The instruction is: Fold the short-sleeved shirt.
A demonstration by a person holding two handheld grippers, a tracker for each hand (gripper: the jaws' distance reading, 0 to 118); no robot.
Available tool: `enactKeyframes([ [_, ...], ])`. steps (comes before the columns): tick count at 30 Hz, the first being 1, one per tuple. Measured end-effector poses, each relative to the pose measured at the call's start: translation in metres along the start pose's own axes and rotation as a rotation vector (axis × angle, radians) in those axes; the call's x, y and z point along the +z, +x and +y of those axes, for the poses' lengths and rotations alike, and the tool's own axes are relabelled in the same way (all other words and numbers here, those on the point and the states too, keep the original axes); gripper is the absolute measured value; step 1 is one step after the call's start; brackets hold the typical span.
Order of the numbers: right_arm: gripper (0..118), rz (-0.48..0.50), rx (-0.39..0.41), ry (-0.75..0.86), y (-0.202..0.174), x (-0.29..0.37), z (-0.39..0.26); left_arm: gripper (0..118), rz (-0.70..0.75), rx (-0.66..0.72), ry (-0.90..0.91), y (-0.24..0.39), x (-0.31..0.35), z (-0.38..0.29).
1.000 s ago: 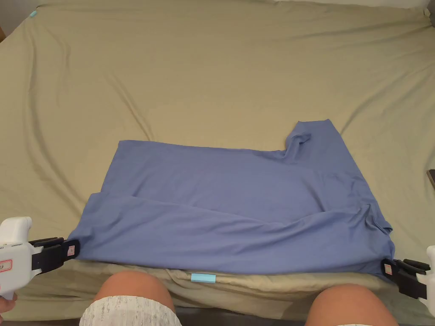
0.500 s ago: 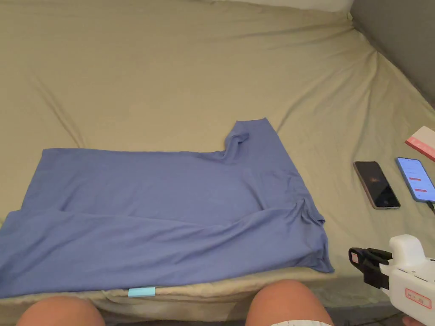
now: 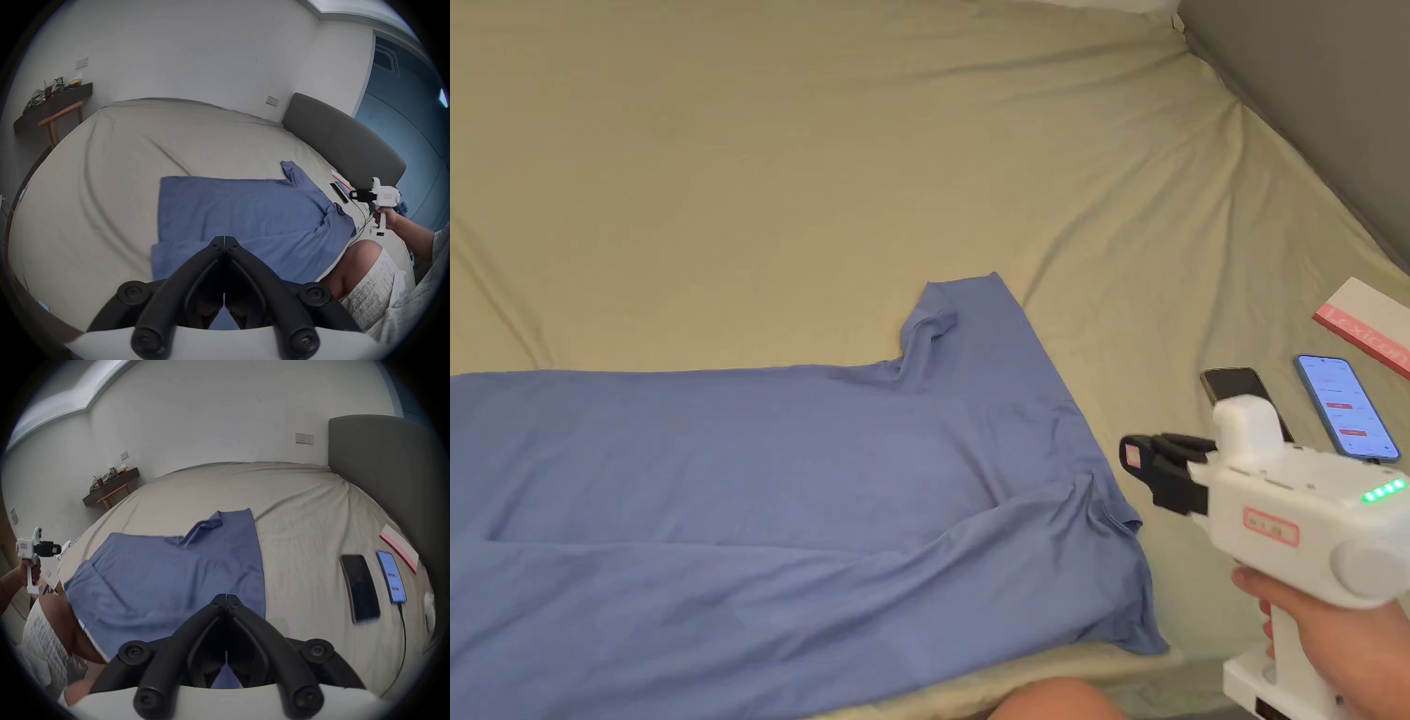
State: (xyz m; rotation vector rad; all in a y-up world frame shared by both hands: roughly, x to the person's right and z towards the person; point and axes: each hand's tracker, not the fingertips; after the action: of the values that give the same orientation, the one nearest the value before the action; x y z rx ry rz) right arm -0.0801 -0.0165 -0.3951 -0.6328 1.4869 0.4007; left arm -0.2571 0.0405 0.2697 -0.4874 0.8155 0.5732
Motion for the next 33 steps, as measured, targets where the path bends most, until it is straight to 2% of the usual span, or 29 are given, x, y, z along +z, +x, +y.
enactKeyframes([
  [8,0,0.032,-0.024,-0.048,0.032,-0.106,0.061,0,-0.083,-0.020,-0.006,0.022,-0.060,0.030],
  [13,0,0.040,0.010,-0.100,0.038,-0.147,0.079,0,-0.097,-0.053,0.009,0.033,-0.084,0.042],
  [14,5,0.038,0.011,-0.104,0.040,-0.152,0.080,0,-0.106,-0.051,0.008,0.033,-0.088,0.044],
  [16,34,0.014,0.019,-0.141,0.053,-0.170,0.080,0,-0.110,-0.064,0.005,0.038,-0.096,0.046],
  [18,39,0.024,0.004,-0.176,0.060,-0.179,0.078,0,-0.115,-0.064,0.001,0.036,-0.101,0.048],
  [20,52,0.011,0.020,-0.191,0.057,-0.183,0.077,0,-0.119,-0.069,0.000,0.038,-0.104,0.048],
  [24,54,0.020,0.054,-0.261,0.062,-0.202,0.073,0,-0.119,-0.063,-0.002,0.035,-0.107,0.050],
  [30,54,0.034,0.029,-0.265,0.061,-0.208,0.073,0,-0.102,-0.065,-0.015,0.030,-0.108,0.048],
  [33,53,0.029,0.065,-0.272,0.059,-0.207,0.073,0,-0.091,-0.056,-0.016,0.026,-0.108,0.047],
])
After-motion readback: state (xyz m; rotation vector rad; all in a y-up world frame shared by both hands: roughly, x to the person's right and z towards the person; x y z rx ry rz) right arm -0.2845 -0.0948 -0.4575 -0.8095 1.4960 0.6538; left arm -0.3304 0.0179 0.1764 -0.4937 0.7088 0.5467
